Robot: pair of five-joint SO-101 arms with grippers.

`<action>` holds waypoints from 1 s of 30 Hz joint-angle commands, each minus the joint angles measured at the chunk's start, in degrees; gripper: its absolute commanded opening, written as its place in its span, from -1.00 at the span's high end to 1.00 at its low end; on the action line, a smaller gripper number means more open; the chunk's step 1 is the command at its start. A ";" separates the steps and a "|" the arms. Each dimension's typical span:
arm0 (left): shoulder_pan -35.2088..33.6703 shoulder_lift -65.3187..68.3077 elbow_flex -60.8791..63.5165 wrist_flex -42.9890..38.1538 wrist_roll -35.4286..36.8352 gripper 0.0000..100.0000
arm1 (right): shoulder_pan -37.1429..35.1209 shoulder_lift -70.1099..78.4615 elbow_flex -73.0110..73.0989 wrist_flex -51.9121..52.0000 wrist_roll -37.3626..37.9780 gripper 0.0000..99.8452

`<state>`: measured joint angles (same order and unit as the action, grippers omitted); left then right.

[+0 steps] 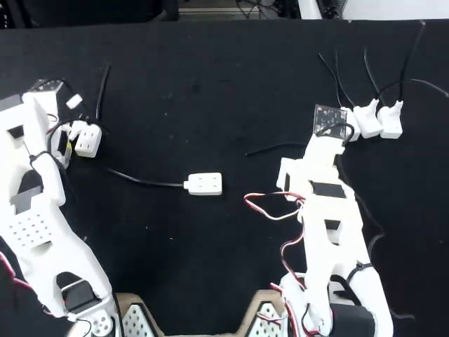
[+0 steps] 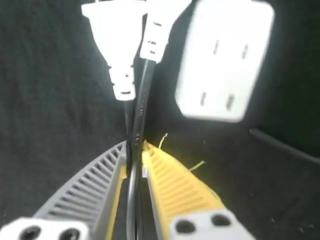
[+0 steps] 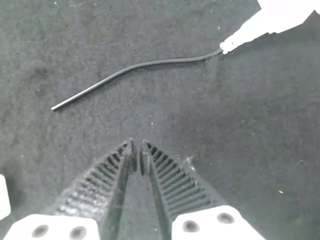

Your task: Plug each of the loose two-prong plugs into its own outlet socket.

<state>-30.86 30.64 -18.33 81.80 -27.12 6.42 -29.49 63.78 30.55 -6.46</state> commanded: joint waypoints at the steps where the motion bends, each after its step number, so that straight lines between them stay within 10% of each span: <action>1: -1.10 -7.47 -6.11 6.15 -0.35 0.94 | -0.97 -1.89 -4.26 -1.32 -0.18 0.97; 21: 5.49 -27.25 2.15 18.90 -0.44 0.94 | -0.97 -1.89 -4.26 -1.32 -0.18 0.97; 30: 16.48 -36.48 31.34 3.87 -0.26 0.94 | -0.97 -1.89 -4.18 -1.32 -0.18 0.97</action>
<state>-16.62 -1.36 5.23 91.74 -27.03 6.42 -29.49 63.78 30.55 -6.46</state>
